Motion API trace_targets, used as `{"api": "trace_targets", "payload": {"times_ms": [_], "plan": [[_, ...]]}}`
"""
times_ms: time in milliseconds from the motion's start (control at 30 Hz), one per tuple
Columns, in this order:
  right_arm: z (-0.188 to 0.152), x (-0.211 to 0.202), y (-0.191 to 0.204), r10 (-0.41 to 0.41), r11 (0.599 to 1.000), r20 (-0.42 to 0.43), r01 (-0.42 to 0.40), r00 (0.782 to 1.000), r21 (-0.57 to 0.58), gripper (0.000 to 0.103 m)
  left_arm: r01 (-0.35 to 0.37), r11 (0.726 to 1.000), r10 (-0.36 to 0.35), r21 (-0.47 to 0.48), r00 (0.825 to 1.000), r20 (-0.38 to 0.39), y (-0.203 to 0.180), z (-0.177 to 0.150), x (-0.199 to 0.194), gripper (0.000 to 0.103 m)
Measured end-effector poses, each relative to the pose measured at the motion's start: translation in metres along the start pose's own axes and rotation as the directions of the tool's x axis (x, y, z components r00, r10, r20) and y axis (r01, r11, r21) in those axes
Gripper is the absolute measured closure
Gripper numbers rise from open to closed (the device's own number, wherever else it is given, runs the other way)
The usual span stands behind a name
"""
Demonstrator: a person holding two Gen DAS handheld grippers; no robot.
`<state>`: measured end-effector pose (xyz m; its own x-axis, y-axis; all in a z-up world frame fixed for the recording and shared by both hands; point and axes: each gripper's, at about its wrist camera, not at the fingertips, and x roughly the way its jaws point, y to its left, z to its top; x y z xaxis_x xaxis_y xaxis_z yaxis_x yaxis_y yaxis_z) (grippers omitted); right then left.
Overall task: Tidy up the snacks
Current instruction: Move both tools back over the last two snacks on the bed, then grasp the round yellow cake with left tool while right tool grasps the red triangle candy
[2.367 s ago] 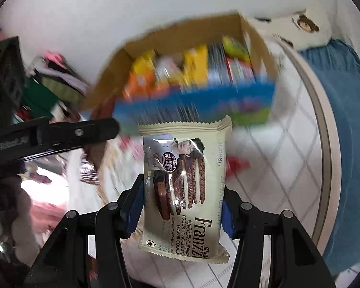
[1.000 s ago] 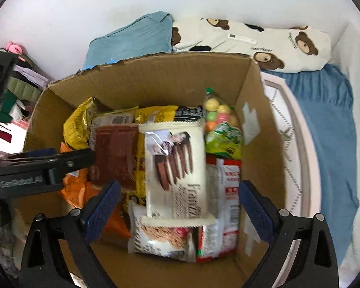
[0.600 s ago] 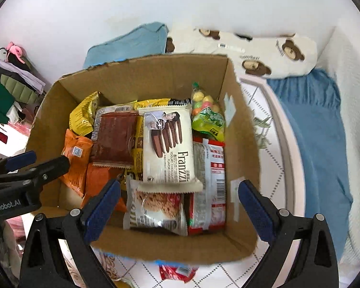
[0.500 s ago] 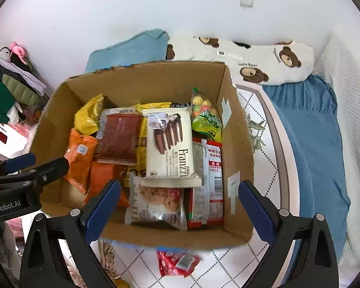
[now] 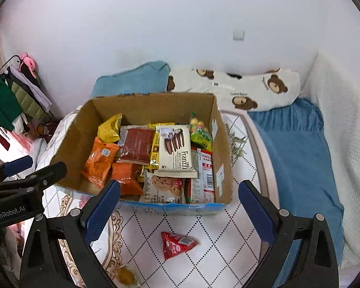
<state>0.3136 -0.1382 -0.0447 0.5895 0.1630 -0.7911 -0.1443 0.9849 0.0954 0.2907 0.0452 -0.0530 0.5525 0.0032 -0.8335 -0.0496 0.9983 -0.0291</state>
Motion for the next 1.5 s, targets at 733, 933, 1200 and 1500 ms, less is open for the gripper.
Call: {"api": "trace_targets", "payload": {"times_ms": [733, 933, 1200, 1500], "plan": [[-0.075, 0.029, -0.039, 0.227, 0.954, -0.133, -0.193, 0.965, 0.231, 0.035, -0.047, 0.999, 0.045, -0.023, 0.996, -0.073, 0.003, -0.067, -0.003, 0.008], [-0.114, 0.11, -0.057, 0.262, 0.915, -0.273, -0.149, 0.926, 0.375, 0.034, -0.031, 0.999, 0.016, -0.039, 0.944, -0.33, 0.008, -0.119, 0.063, 0.008], [-0.13, 0.157, -0.04, 0.257, 0.935, -0.326, -0.148, 0.91, 0.323, 0.052, 0.02, 0.99, -0.089, -0.139, 0.855, -0.511, 0.014, -0.165, 0.107, 0.008], [-0.181, 0.114, -0.013, 0.214, 0.977, -0.421, -0.19, 0.882, 0.1, 0.053, 0.1, 0.976, -0.192, -0.193, 0.817, -0.545, -0.005, -0.182, 0.121, 0.036]]}}
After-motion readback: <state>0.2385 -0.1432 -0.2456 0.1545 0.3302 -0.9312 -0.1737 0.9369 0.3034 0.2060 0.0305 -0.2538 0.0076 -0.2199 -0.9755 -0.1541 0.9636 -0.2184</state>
